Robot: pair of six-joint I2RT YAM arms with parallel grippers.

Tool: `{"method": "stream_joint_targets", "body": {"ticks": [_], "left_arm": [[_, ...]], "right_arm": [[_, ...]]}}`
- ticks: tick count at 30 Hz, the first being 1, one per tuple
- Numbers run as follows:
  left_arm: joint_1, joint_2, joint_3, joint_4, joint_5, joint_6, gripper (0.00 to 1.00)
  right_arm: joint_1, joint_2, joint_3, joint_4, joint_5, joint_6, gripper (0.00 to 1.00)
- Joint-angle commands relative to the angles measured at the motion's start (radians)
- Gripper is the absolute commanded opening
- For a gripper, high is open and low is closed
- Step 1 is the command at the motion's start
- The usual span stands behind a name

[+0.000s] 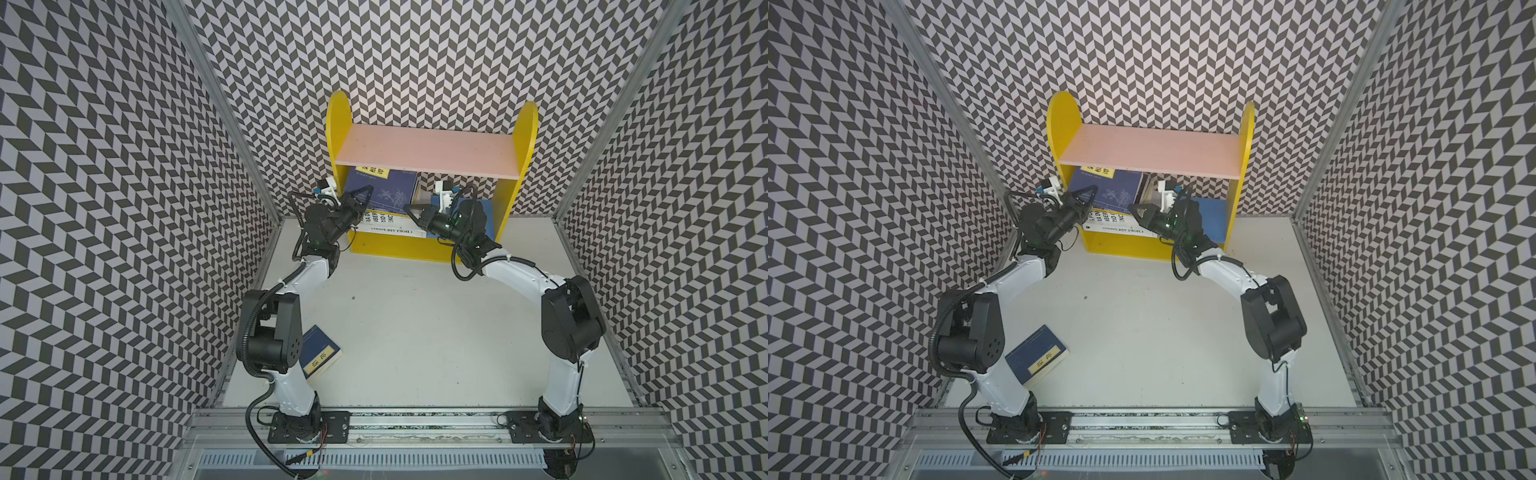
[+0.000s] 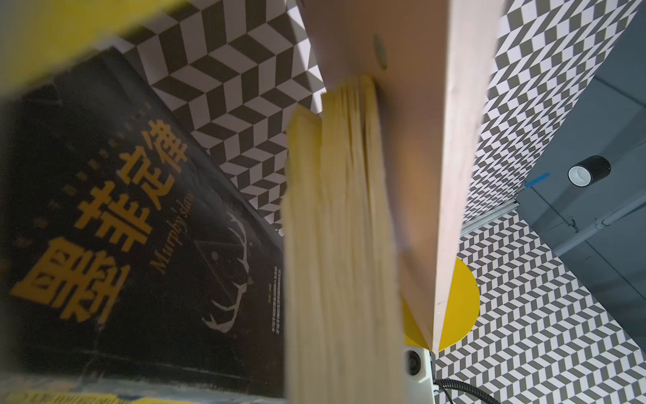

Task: Stacking books/files
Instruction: Pick up the book at the center of the table.

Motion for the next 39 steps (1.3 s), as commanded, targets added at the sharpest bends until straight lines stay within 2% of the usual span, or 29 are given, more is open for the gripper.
{"method": "stream_joint_targets", "body": {"ticks": [1, 4, 7, 11, 19, 22, 27, 30, 39], "left_arm": [[-0.006, 0.012, 0.043, -0.051, 0.014, 0.048, 0.18], [-0.005, 0.027, 0.065, -0.069, 0.021, 0.058, 0.33], [-0.002, 0.032, 0.078, -0.095, 0.016, 0.073, 0.41], [0.006, 0.036, 0.087, -0.127, 0.007, 0.087, 0.57], [0.035, -0.014, 0.029, -0.183, -0.023, 0.129, 0.71], [0.053, -0.067, -0.007, -0.258, -0.052, 0.223, 0.80], [0.079, -0.208, -0.089, -0.396, -0.217, 0.414, 0.85], [0.102, -0.273, -0.122, -0.427, -0.297, 0.474, 0.87], [0.161, -0.276, -0.106, -0.456, -0.270, 0.532, 0.87]], "right_arm": [[0.001, 0.038, 0.048, 0.048, 0.097, -0.020, 0.03], [0.001, 0.056, 0.079, 0.017, 0.133, -0.039, 0.03], [-0.001, 0.065, 0.098, 0.009, 0.161, -0.048, 0.03], [-0.001, 0.087, 0.137, -0.015, 0.180, -0.053, 0.03], [-0.007, 0.142, 0.227, -0.104, 0.154, -0.061, 0.03], [-0.007, 0.141, 0.233, -0.110, 0.145, -0.064, 0.03], [-0.007, 0.145, 0.266, -0.143, 0.128, -0.086, 0.03], [-0.007, 0.145, 0.278, -0.151, 0.107, -0.086, 0.03], [-0.009, 0.137, 0.299, -0.173, 0.071, -0.091, 0.04]]}}
